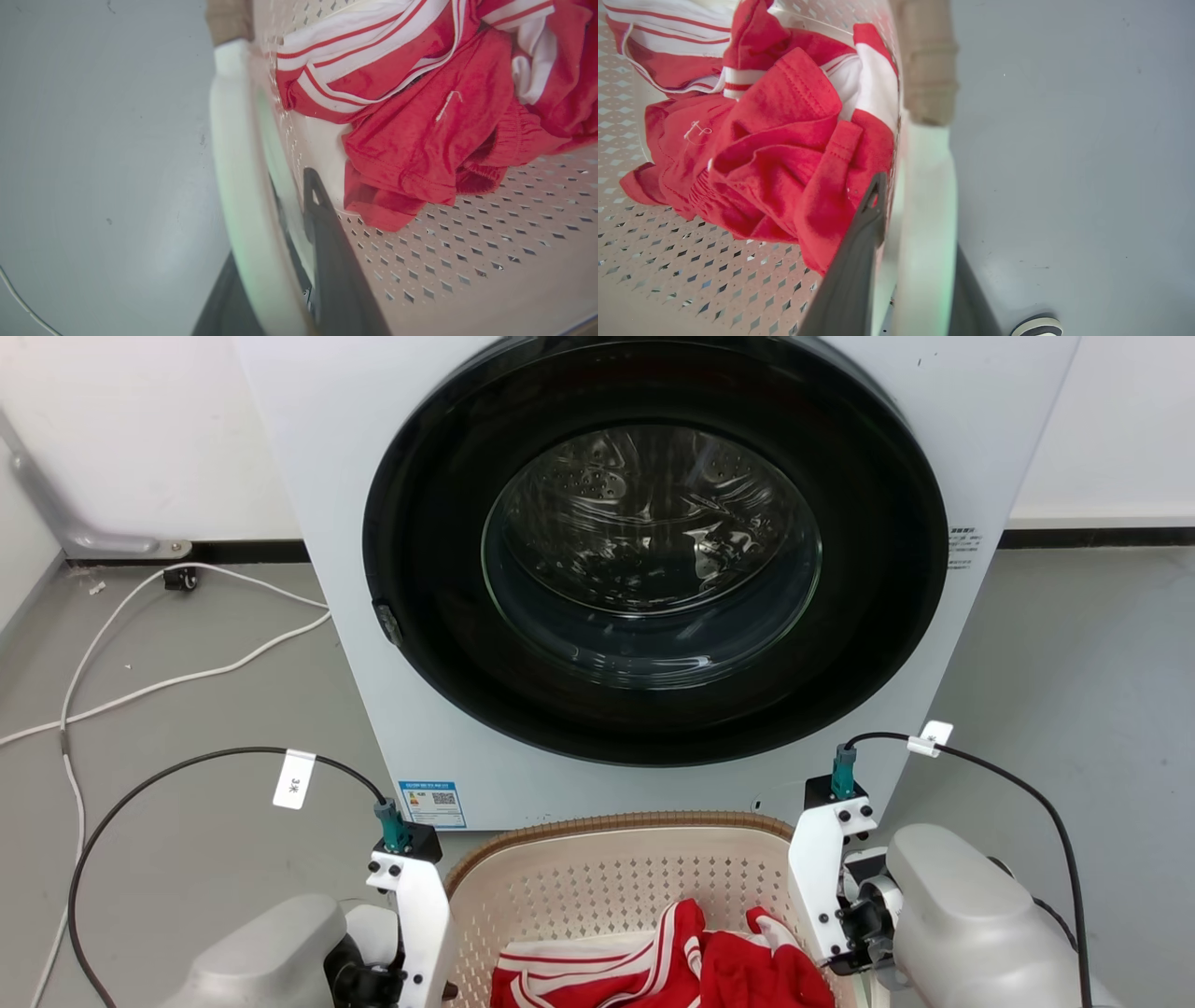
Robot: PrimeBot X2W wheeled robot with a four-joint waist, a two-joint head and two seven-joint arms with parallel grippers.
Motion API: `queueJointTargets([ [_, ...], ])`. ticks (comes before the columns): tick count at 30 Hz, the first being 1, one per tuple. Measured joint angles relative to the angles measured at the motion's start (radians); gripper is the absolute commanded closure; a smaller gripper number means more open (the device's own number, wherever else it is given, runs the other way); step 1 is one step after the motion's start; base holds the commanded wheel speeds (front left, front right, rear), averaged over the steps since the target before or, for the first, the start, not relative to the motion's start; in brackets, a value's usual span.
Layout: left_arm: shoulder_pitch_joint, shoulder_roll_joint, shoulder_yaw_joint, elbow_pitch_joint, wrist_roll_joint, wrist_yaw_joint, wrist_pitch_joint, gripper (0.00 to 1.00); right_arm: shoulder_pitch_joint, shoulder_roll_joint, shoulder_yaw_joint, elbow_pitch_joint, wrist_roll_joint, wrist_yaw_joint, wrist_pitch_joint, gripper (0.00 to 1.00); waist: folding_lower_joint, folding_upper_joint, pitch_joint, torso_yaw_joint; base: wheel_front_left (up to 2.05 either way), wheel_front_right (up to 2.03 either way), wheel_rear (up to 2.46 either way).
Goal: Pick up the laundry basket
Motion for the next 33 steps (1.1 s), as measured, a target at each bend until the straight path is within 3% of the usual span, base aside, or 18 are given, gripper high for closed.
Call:
queueJointTargets([
  [33,-0.015,-0.030,-0.001,0.041,-0.006,0.000,0.049,1.00,0.012,-0.007,0.054,-0.008,0.084,0.000,0.000,1.00,0.0002,0.0000,-0.011,-0.009,0.00,0.00,0.00],
])
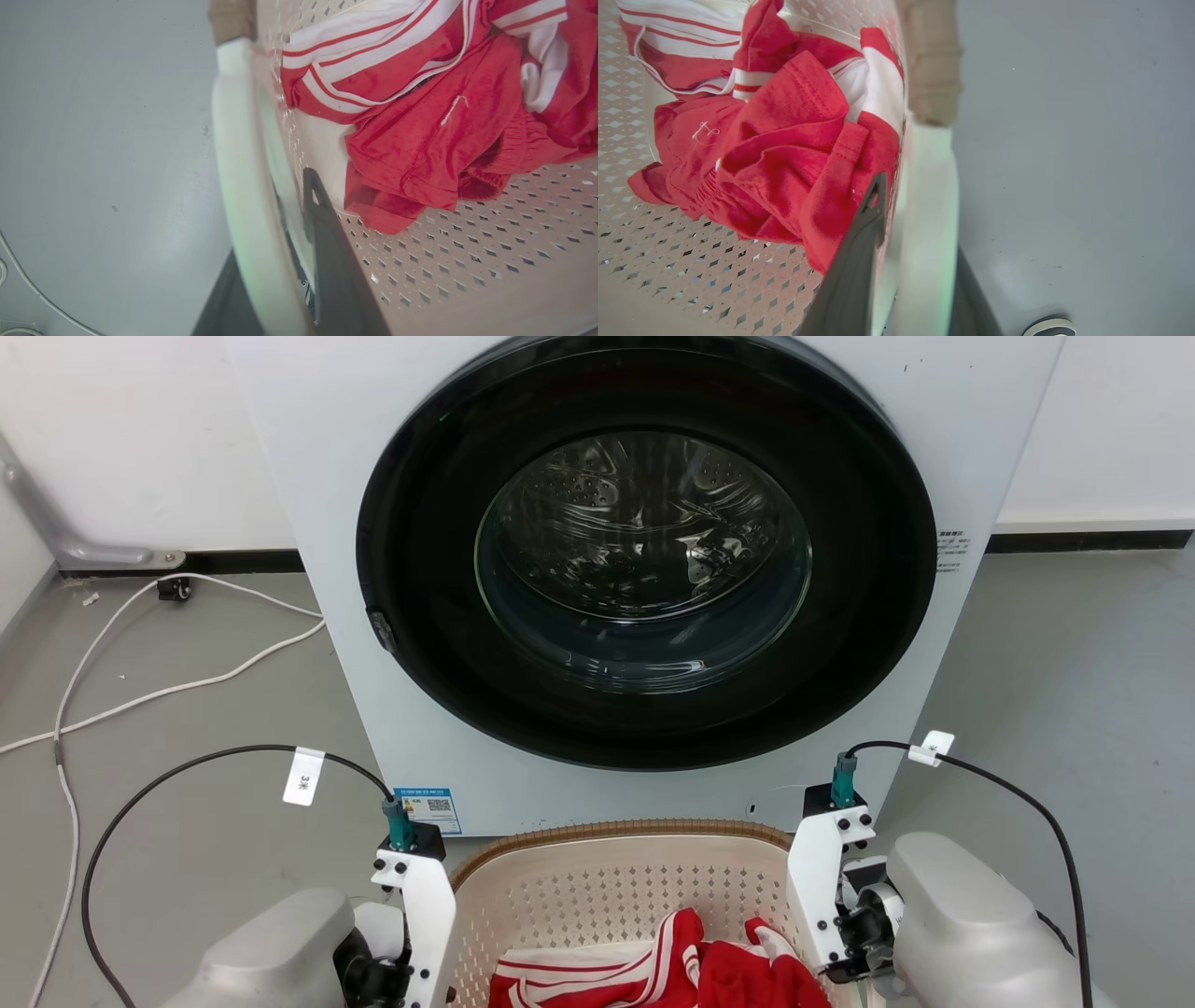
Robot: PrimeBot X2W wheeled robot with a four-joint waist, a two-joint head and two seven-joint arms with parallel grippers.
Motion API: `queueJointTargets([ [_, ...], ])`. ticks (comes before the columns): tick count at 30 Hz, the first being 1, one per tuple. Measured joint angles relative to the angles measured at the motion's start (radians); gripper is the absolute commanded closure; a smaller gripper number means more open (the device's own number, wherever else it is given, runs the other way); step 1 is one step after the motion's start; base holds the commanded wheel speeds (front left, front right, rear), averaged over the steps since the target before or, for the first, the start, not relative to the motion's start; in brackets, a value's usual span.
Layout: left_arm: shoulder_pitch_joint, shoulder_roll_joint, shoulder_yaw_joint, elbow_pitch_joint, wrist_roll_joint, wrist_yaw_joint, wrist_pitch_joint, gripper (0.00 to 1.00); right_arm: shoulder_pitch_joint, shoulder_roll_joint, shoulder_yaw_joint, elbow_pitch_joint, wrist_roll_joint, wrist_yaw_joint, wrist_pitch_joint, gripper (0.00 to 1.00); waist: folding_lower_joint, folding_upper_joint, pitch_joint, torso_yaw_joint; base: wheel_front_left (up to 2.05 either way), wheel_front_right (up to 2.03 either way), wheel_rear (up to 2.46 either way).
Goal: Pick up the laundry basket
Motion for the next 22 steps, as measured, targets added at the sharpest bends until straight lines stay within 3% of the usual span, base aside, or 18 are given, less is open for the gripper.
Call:
queueJointTargets([
  [22,-0.006,-0.003,0.000,0.010,0.000,0.000,-0.003,1.00,-0.004,0.002,0.011,0.031,0.019,0.000,-0.023,1.00,0.0000,0.0000,-0.001,-0.001,0.00,0.00,0.00],
])
